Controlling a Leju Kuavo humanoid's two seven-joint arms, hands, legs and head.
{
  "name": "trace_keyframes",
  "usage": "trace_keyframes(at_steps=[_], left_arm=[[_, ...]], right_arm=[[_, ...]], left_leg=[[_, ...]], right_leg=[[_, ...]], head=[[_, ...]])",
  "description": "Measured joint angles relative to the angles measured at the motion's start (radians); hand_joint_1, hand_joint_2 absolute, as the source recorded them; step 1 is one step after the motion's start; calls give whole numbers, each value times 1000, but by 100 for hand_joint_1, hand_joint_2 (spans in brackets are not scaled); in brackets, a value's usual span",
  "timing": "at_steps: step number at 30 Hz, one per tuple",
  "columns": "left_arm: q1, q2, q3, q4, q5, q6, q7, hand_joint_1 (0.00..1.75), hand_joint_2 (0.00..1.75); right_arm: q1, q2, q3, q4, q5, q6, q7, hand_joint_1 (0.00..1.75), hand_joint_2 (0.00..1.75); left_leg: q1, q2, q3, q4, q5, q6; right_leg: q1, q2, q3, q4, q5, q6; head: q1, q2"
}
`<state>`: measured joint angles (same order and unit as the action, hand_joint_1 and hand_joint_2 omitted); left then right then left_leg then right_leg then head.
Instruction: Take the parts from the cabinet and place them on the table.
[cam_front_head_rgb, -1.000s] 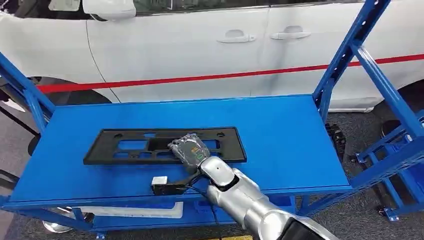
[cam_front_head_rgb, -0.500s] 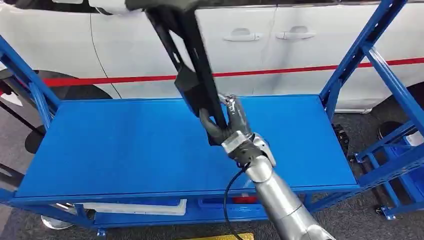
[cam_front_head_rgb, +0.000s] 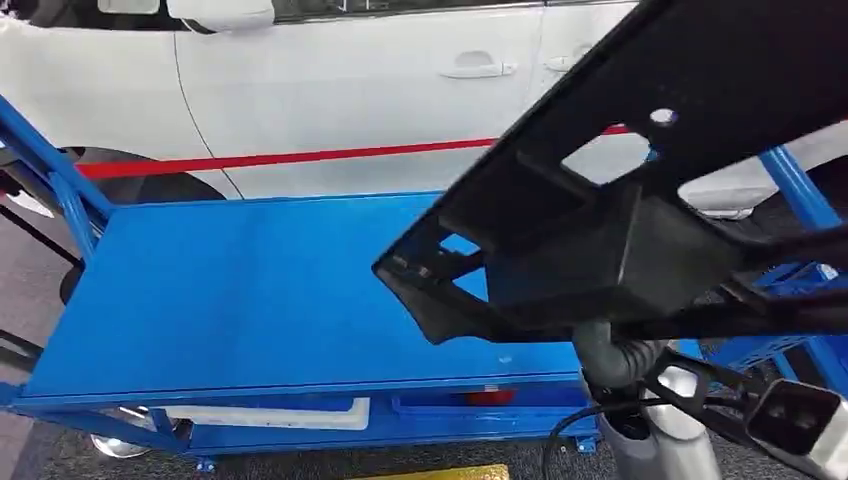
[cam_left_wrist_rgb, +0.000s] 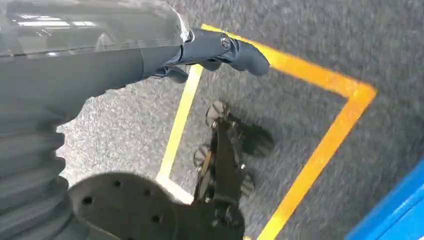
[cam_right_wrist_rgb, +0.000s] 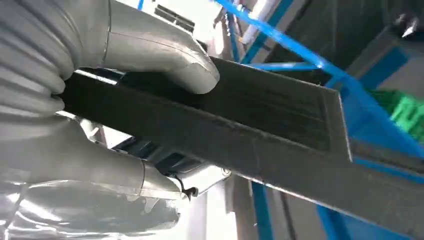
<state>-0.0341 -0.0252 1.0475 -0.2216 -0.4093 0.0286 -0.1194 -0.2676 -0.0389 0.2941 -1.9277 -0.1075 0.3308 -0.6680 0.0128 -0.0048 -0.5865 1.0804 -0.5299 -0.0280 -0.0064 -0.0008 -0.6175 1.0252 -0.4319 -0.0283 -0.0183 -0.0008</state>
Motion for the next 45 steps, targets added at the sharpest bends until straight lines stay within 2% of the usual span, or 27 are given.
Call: trace_keyframes(at_steps=[2, 4, 6, 8, 9, 13, 14, 15, 17, 18, 19, 21, 23, 24, 25, 28, 29, 31, 33, 34, 36, 38, 39, 40, 41, 44, 45], left_arm=[[-1, 3, 0, 0, -3, -2, -1, 0, 175], [-2, 5, 2, 0, -6, -2, -2, 0, 175], [-4, 6, 6, 0, -7, -4, -3, 0, 175], [-9, 8, 8, 0, -10, -6, -6, 0, 175], [-16, 14, 8, -1, -11, -10, -8, 0, 175], [-18, 17, 11, -1, -19, -19, -9, 0, 175], [-19, 16, 12, -1, -20, -20, -8, 0, 175], [-21, 16, 13, -1, -21, -20, -7, 0, 175], [-22, 15, 14, -1, -21, -20, -4, 0, 175], [-22, 13, 14, -1, -20, -17, -1, 0, 175], [-22, 12, 15, -1, -20, -14, 2, 0, 175], [-20, 8, 15, -1, -21, -11, 7, 0, 175], [-21, 4, 15, -1, -24, -5, 9, 0, 175], [-21, 3, 16, -1, -27, -3, 9, 0, 175], [-21, 3, 16, -1, -29, -2, 9, 0, 175], [-17, -1, 16, -1, -37, -2, 9, 0, 175], [-14, -1, 16, -1, -43, -2, 9, 0, 175], [-11, -5, 15, -1, -45, -4, 10, 0, 175], [-11, -5, 15, -1, -51, -6, 11, 0, 175], [-11, -5, 15, -1, -52, -8, 11, 0, 175], [-11, -5, 15, -1, -53, -11, 11, 0, 175], [-11, -5, 15, -1, -53, -12, 11, 0, 175], [-12, -4, 15, -1, -54, -13, 11, 0, 175], [-15, 1, 15, -1, -54, -13, 11, 0, 175], [-16, 0, 15, -1, -54, -14, 11, 0, 175], [-14, 1, 16, -1, -54, -14, 11, 0, 175], [-15, 0, 16, -1, -53, -14, 11, 0, 175]], right_arm=[[14, -11, 0, -19, 12, 14, 0, 155, 175], [25, -24, 0, -23, 32, 21, -2, 155, 175], [27, -35, 2, -23, 57, 26, -6, 155, 175], [26, -43, 3, -32, 84, 27, -14, 155, 175], [26, -46, 6, -40, 91, 28, -20, 155, 175], [21, -55, 18, -59, 93, 33, -23, 155, 175], [21, -60, 20, -65, 89, 37, -23, 155, 175], [18, -64, 23, -70, 81, 42, -24, 155, 175], [17, -72, 28, -72, 67, 49, -24, 155, 175], [19, -77, 30, -71, 63, 49, -24, 155, 175], [20, -81, 31, -72, 58, 51, -24, 155, 175], [24, -86, 33, -71, 52, 51, -24, 155, 175], [29, -88, 34, -73, 58, 50, -24, 155, 175], [31, -91, 35, -75, 59, 48, -24, 155, 175], [36, -93, 36, -78, 61, 48, -24, 155, 175], [53, -104, 35, -83, 61, 47, -25, 155, 175], [54, -106, 35, -84, 62, 47, -25, 155, 175], [56, -108, 32, -91, 62, 47, -24, 155, 175], [62, -108, 30, -96, 61, 47, -24, 155, 175], [65, -109, 30, -96, 61, 47, -24, 155, 175], [67, -111, 30, -96, 61, 47, -24, 155, 175], [68, -112, 30, -97, 61, 47, -24, 155, 175], [68, -112, 30, -98, 61, 47, -24, 155, 175], [68, -113, 29, -100, 61, 47, -24, 155, 175], [68, -113, 29, -101, 61, 47, -24, 155, 175], [68, -115, 29, -104, 51, 50, -24, 155, 175], [66, -120, 29, -104, 45, 51, -25, 155, 175]], left_leg=[[1, 0, -53, 149, -89, -5], [0, 0, -78, 239, -124, -5], [-2, 0, -16, 151, -77, 3], [-10, 0, 99, -34, -10, 21], [-16, 0, 124, -93, -19, 33], [-28, 3, 113, -94, 16, 48], [-15, 14, 112, -108, 37, 52], [-17, 17, 104, -112, 47, 58], [-17, 23, 82, -111, 64, 64], [-17, 26, 69, -109, 72, 63], [-17, 30, 57, -106, 78, 61], [-13, 34, 31, -95, 89, 54], [-9, 35, 11, -78, 93, 46], [-8, 36, 2, -70, 94, 42], [-12, 35, -6, -60, 96, 35], [-10, 33, -9, -64, 112, 12], [-7, 31, -14, -59, 108, 6], [-3, 20, -46, 12, 22, -1], [-3, 14, -91, 167, -79, -3], [-3, 14, -102, 221, -99, -3], [-3, 13, -74, 222, -73, 4], [-8, 13, 29, 78, 3, 17], [-13, 11, 81, 1, 19, 27], [-19, 7, 130, -85, -6, 42], [-20, 7, 138, -98, -1, 36], [-28, 9, 123, -110, 22, 51], [-17, 17, 123, -124, 41, 54]], right_leg=[[4, -1, -8, 0, 6, -7], [9, -2, -20, 1, 15, -9], [12, -1, -33, 3, 26, -9], [15, 0, -41, 3, 37, -6], [16, -1, -43, 5, 43, -2], [6, -3, -45, -3, 69, 23], [6, -1, -51, 5, 61, 27], [6, 2, -63, 30, 16, 33], [-2, 1, -103, 166, -103, 44], [-5, 1, -120, 240, -141, 49], [-8, 1, -127, 288, -151, 53], [-16, 0, -79, 258, -103, 60], [-23, -3, 37, 101, -56, 66], [-26, -5, 86, 21, -85, 65], [-13, 0, 96, 9, -81, 51], [-11, 1, 82, 7, -73, 29], [-15, 0, 75, -2, -62, 15], [-13, 0, 59, -2, -46, -1], [-6, 0, 37, -1, -30, -7], [-3, 0, 26, 0, -22, -7], [2, 1, 6, 1, -7, -8], [7, 3, -8, 1, 7, -6], [8, 3, -11, 1, 12, -5], [9, 3, -15, 2, 19, 1], [5, 2, -16, 0, 27, 6], [1, 1, -17, -10, 52, 26], [-1, 1, -21, 0, 38, 30]], head=[[0, 0], [0, 0], [0, 0], [0, 0], [2, 0], [1, 0], [1, 0], [2, 0], [6, 0], [5, 0], [6, 0], [5, 0], [5, 0], [6, 0], [3, 0], [4, 0], [5, 0], [3, 0], [3, 0], [3, 0], [3, 0], [3, 0], [3, 0], [4, 0], [4, 0], [3, 0], [3, 0]])
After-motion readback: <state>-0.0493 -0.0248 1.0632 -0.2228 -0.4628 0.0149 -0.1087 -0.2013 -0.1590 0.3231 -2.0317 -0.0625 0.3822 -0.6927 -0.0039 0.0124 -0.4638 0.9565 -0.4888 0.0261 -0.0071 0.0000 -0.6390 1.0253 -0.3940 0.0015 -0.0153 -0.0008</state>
